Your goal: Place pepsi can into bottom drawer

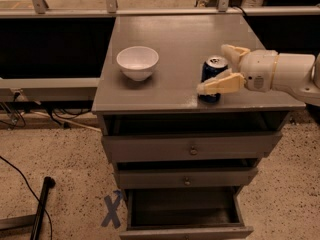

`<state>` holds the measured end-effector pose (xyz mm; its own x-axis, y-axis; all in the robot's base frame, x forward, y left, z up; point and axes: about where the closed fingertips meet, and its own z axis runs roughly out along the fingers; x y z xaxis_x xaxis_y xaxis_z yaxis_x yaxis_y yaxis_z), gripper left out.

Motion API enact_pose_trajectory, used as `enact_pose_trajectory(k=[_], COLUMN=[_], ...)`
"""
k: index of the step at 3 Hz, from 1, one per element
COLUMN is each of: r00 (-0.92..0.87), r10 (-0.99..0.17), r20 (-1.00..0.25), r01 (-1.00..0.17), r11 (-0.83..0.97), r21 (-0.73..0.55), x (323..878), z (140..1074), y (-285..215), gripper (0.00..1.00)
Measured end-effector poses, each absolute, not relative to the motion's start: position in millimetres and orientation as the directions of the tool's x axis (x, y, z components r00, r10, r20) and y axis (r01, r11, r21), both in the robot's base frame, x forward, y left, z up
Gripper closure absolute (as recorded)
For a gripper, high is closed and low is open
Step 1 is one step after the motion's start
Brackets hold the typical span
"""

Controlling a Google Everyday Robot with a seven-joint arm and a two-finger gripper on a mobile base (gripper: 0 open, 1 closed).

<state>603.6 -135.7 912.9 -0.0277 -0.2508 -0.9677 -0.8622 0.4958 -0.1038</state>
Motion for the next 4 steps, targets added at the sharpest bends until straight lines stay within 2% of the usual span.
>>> enact_pose_trajectory(k=[1, 2, 3, 4], r00=[-0.031, -0.006, 0.037, 0.134], r10=[-0.184, -0.108, -0.043, -0.017], r20=[-0.982, -0.994, -0.998, -0.991], r01=[-0.872, -0.890, -0.908, -0.927], r11=[0.485, 0.454, 0.416, 0.350], r21=[-0.064, -0.044, -0.052, -0.132], x=[606.3, 605.0, 596.7, 570.1], z=[906.0, 905.4, 914.1, 945.1], y=[-128.8, -126.3, -130.4, -139.8], gripper=[0.18, 0.41, 0.64, 0.88])
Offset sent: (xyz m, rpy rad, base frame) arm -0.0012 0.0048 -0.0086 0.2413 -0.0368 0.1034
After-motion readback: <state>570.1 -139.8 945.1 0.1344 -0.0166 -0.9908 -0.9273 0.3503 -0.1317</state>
